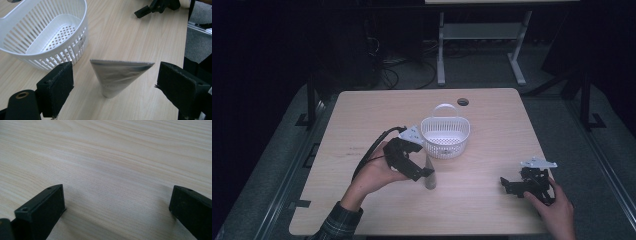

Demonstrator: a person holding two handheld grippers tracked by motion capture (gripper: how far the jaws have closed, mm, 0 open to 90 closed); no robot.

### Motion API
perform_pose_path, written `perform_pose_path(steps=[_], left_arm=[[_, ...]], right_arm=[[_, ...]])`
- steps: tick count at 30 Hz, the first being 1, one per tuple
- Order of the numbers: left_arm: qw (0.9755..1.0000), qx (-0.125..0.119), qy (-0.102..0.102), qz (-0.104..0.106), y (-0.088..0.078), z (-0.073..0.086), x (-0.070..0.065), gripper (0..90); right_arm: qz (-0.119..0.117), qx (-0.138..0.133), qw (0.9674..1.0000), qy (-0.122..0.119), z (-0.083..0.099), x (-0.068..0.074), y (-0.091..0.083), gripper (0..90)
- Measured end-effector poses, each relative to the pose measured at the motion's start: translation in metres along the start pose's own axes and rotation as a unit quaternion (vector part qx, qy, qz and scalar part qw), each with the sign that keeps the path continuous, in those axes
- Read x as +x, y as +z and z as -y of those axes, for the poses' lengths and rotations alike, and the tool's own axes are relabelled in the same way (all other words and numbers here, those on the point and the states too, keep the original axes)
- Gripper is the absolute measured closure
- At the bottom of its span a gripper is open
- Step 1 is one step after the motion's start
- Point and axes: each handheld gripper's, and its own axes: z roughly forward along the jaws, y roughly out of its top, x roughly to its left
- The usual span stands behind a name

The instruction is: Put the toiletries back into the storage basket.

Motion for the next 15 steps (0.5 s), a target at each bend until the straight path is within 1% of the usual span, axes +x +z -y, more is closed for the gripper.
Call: perform_pose_path(steps=[2, 3, 4, 5, 6, 10, 11, 12, 15], left_arm=[[1.0, 0.006, 0.003, 0.001, 0.003, -0.002, 0.0, 12.8], [1.0, 0.004, 0.0, 0.001, 0.005, -0.003, -0.001, 12.8], [1.0, 0.007, 0.003, 0.0, 0.007, -0.003, -0.001, 12.8], [1.0, 0.007, 0.001, 0.0, 0.008, -0.004, -0.002, 12.8], [0.9999, 0.01, 0.005, 0.0, 0.01, -0.005, -0.001, 12.8], [0.9999, 0.011, 0.003, 0.001, 0.016, -0.007, -0.002, 12.9], [0.9999, 0.015, 0.007, 0.002, 0.017, -0.008, -0.002, 12.9], [0.9999, 0.014, 0.005, 0.002, 0.019, -0.008, -0.003, 12.9], [0.9997, 0.022, 0.009, 0.003, 0.024, -0.009, -0.003, 13.4]], right_arm=[[0.0, 0.0, 1.0, 0.0, 0.0, 0.0, 0.0, 0.0], [0.0, 0.0, 1.0, 0.0, 0.0, 0.0, 0.0, 0.0], [0.0, 0.0, 1.0, 0.0, 0.0, 0.0, 0.0, 0.0], [0.0, 0.0, 1.0, 0.0, 0.0, 0.0, 0.0, 0.0], [0.0, 0.0, 1.0, 0.0, 0.0, 0.0, 0.0, 0.0], [0.0, 0.0, 1.0, 0.0, 0.0, 0.0, 0.0, 0.0], [0.0, 0.0, 1.0, 0.0, 0.0, 0.0, 0.0, 0.0], [0.0, 0.0, 1.0, 0.0, 0.0, 0.0, 0.0, 0.0], [0.0, 0.0, 1.0, -0.001, 0.0, 0.0, 0.0, 0.0]])
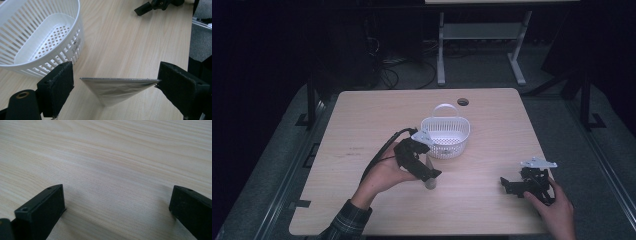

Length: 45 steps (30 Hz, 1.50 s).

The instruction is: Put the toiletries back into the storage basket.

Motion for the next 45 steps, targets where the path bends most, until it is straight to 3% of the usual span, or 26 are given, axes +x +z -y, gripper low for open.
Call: perform_pose_path(steps=[5, 14, 25, 35, 45], left_arm=[[0.9999, 0.009, 0.005, 0.004, 0.005, -0.002, -0.001, 15.3], [1.0, 0.008, 0.004, 0.003, 0.006, 0.0, -0.001, 28.4], [0.9999, 0.012, 0.002, 0.006, 0.004, 0.001, -0.001, 29.3], [1.0, -0.005, -0.008, 0.002, -0.001, 0.003, 0.004, 29.4], [0.9999, -0.005, -0.013, 0.0, -0.006, 0.005, 0.008, 29.4]], right_arm=[[0.0, 0.0, 1.0, 0.0, 0.0, 0.0, 0.0, 0.0], [-0.001, 0.0, 1.0, 0.001, 0.0, 0.0, 0.0, 0.0], [-0.001, 0.0, 1.0, 0.001, 0.0, 0.0, 0.0, 0.0], [-0.001, 0.001, 1.0, 0.001, 0.0, 0.0, 0.0, 0.0], [-0.001, 0.0, 1.0, 0.001, 0.0, 0.0, 0.0, 0.0]])
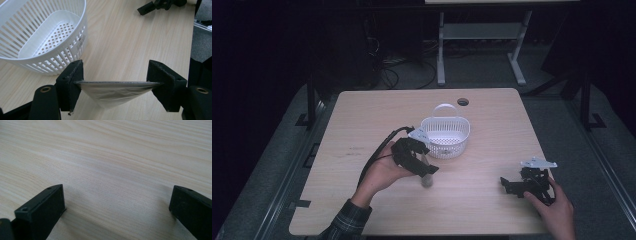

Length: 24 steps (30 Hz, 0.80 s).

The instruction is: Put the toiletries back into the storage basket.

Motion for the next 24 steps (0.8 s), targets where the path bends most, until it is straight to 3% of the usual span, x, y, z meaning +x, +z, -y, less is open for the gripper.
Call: perform_pose_path(steps=[15, 24], left_arm=[[1.0, -0.004, -0.004, -0.008, -0.013, -0.007, 0.01, 29.4], [0.9997, -0.012, -0.017, -0.015, -0.022, -0.013, 0.019, 29.4]], right_arm=[[0.001, -0.001, 1.0, 0.0, 0.0, 0.0, 0.0, 0.0], [0.0, -0.001, 1.0, 0.0, 0.0, 0.0, 0.0, 0.0]])
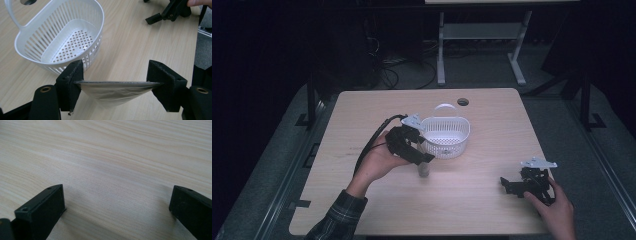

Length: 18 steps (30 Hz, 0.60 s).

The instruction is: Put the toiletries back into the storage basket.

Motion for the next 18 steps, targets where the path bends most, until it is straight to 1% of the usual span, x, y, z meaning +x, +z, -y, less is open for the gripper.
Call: perform_pose_path(steps=[4, 7, 8, 9, 10, 11, 15, 17, 18], left_arm=[[1.0, 0.0, 0.001, -0.004, -0.003, -0.002, 0.004, 29.4], [1.0, -0.004, -0.003, -0.008, -0.004, -0.005, 0.006, 29.4], [1.0, -0.001, 0.002, -0.008, -0.006, -0.006, 0.008, 29.4], [0.9999, -0.004, -0.002, -0.01, -0.006, -0.006, 0.009, 29.4], [0.9999, -0.003, 0.001, -0.011, -0.007, -0.007, 0.01, 29.4], [0.9999, -0.006, -0.001, -0.012, -0.008, -0.008, 0.01, 29.4], [0.9999, -0.002, 0.004, -0.015, -0.01, -0.011, 0.015, 29.4], [0.9998, -0.011, -0.004, -0.017, -0.01, -0.013, 0.015, 29.4], [0.9998, -0.011, -0.003, -0.016, -0.011, -0.014, 0.016, 29.4]], right_arm=[[0.0, 0.0, 1.0, 0.0, 0.0, 0.0, 0.0, 0.0], [0.0, 0.0, 1.0, 0.0, 0.0, 0.0, 0.0, 0.0], [0.0, 0.0, 1.0, 0.0, 0.0, 0.0, 0.0, 0.0], [0.0, 0.0, 1.0, 0.0, 0.0, 0.0, 0.0, 0.0], [0.0, 0.0, 1.0, 0.0, 0.0, 0.0, 0.0, 0.0], [0.0, 0.0, 1.0, 0.0, 0.0, 0.0, 0.0, 0.0], [0.0, 0.0, 1.0, 0.0, 0.0, 0.0, 0.0, 0.0], [0.0, 0.0, 1.0, 0.0, 0.0, 0.0, 0.0, 0.0], [0.0, 0.0, 1.0, 0.0, 0.0, 0.0, 0.0, 0.0]])
